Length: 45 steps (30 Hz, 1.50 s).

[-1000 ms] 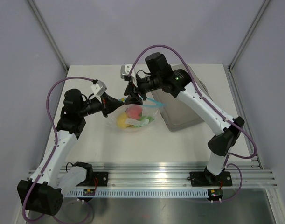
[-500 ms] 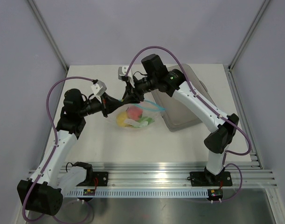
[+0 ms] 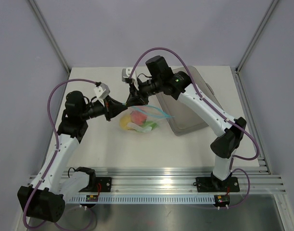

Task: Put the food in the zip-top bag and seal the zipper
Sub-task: Zip the zipper food storage bag at the center of the board.

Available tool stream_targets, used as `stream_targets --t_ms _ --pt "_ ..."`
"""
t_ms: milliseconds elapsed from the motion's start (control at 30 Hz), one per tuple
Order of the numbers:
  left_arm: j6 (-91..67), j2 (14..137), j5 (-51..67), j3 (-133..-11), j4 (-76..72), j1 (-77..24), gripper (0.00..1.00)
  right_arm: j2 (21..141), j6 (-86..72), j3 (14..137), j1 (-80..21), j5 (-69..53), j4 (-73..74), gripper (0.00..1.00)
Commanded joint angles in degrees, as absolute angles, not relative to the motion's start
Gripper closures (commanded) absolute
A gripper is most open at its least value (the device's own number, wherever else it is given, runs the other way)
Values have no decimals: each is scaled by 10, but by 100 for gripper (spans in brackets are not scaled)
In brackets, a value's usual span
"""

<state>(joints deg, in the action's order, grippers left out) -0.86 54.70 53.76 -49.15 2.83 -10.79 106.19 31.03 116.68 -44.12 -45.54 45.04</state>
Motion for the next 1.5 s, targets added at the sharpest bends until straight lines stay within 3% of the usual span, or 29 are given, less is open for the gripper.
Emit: stream_targets --t_ms 0,67,167,267,433,700,800,1467 --pt "26 542 561 -532 41 -107 87 1055 305 1173 -445 -450 431 100" --pt "40 542 570 -544 68 -104 81 1050 307 1165 -445 -442 426 100" --pt "58 547 598 -560 96 -97 61 1045 308 1159 -445 -439 420 100" --pt "79 561 638 -578 130 -87 59 1044 308 1158 -445 -435 419 100" --pt "90 581 685 -593 154 -75 78 1042 308 1154 -445 -433 419 100" --pt "74 596 694 -593 135 -74 80 1040 308 1153 -445 -433 417 100" --pt "69 602 705 -598 131 -74 100 1041 307 1153 -445 -434 417 100" --pt "-22 547 544 -546 33 -52 100 970 306 1063 -444 -372 406 100"
